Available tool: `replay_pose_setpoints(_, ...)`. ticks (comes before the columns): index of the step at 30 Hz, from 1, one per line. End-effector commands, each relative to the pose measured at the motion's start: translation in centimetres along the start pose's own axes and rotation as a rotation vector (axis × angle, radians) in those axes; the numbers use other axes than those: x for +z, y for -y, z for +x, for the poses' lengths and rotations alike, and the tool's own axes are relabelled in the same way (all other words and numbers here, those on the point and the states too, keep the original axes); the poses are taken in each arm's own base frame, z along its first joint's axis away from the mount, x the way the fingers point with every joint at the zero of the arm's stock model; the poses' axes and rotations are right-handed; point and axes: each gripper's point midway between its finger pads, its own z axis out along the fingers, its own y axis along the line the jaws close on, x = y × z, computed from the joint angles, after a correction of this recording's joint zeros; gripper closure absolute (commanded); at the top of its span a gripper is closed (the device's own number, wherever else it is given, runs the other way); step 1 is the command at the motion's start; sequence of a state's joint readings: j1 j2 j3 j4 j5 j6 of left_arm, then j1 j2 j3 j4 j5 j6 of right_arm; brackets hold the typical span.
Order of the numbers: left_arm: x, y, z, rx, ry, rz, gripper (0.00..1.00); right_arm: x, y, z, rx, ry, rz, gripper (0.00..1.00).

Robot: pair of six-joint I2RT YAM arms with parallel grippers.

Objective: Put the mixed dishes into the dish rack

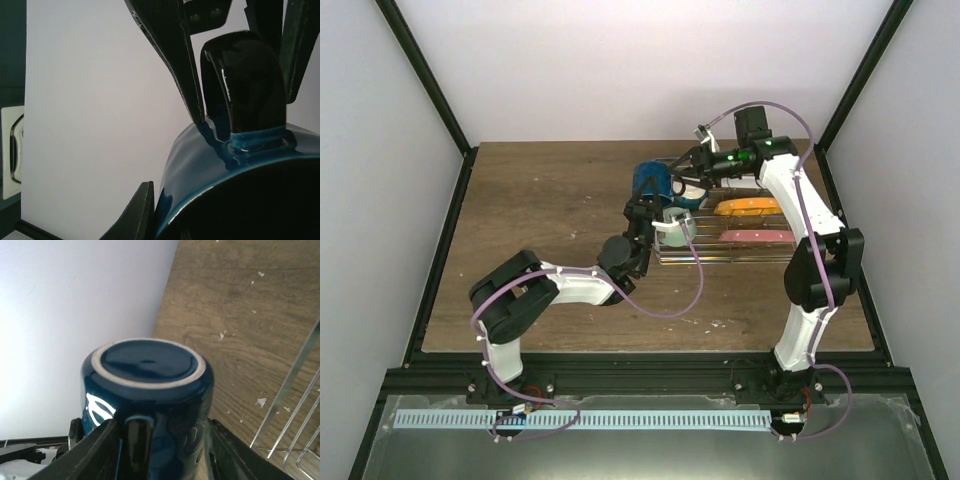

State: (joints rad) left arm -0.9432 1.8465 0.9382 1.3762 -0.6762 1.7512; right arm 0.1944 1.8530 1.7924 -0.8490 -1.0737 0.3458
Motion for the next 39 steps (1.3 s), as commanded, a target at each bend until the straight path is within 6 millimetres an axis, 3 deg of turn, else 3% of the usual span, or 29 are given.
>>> replay_pose_setpoints(1,0.1,-3.0,0.2,-0.082,-0.011,-0.121,1.00,1.6,-1.0,1.3,-0.016,-0.061,-0.028,0.55)
replay_pose_setpoints(15,0.8,-1.9,1.4,-0.057,-0.073,-0.145,1.00,2.0,-1.1,2.6,-0.012,-0.091,-0.054,0.86)
replay_pose_setpoints(22,0.9,-1.5,2.1,-0.065,-0.119,-0.137,0.99,2.2,-0.8,1.5,-0.048,-0.074,-0.038,0.94)
replay_pose_setpoints(27,0.5,-1.4,3.0,-0.082,-0.152,-0.125,0.84,2.2,-1.2,0.1,-0.082,-0.050,-0.033,0.96)
replay_pose_setpoints(39,-0.9,0.9,4.8,-0.106,-0.217,-0.059,0.36,2.4,-1.4,-2.1,-0.102,-0.001,-0.035,0.97)
